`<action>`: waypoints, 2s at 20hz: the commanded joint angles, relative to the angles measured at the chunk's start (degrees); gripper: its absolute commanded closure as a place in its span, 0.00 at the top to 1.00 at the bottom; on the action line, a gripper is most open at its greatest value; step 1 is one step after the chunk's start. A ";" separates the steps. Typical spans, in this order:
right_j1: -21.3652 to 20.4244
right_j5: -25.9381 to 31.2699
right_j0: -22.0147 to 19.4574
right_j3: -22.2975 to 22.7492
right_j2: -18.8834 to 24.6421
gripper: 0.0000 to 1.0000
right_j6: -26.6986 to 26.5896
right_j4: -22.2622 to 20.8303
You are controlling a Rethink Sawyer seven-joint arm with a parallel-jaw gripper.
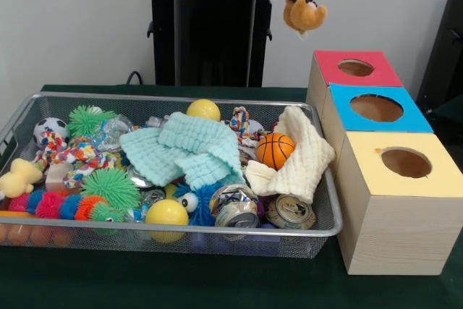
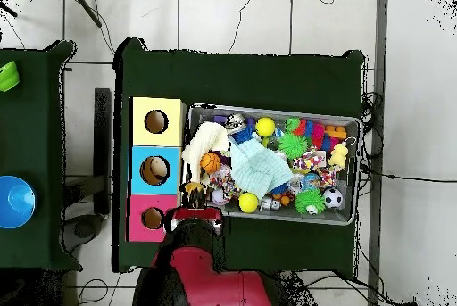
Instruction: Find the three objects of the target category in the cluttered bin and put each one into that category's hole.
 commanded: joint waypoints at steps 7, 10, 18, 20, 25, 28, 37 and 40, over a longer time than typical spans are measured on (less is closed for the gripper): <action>6.93 0.17 13.49 -3.63 -12.39 0.00 13.16 9.91; 8.32 -0.47 14.97 -3.85 -12.83 0.00 13.11 11.89; 10.28 -3.84 15.75 -3.29 -11.71 0.00 12.73 14.78; 11.11 -5.91 15.94 -3.18 -12.15 0.00 12.76 15.02; 12.73 -8.52 15.70 -2.96 -11.81 0.00 12.87 15.66; 12.83 -9.00 16.86 -3.00 -12.65 0.00 13.30 17.53; 13.81 -7.10 23.93 -4.76 -18.15 0.00 13.08 25.93; 13.93 -5.99 25.15 -4.86 -18.70 0.00 13.06 27.83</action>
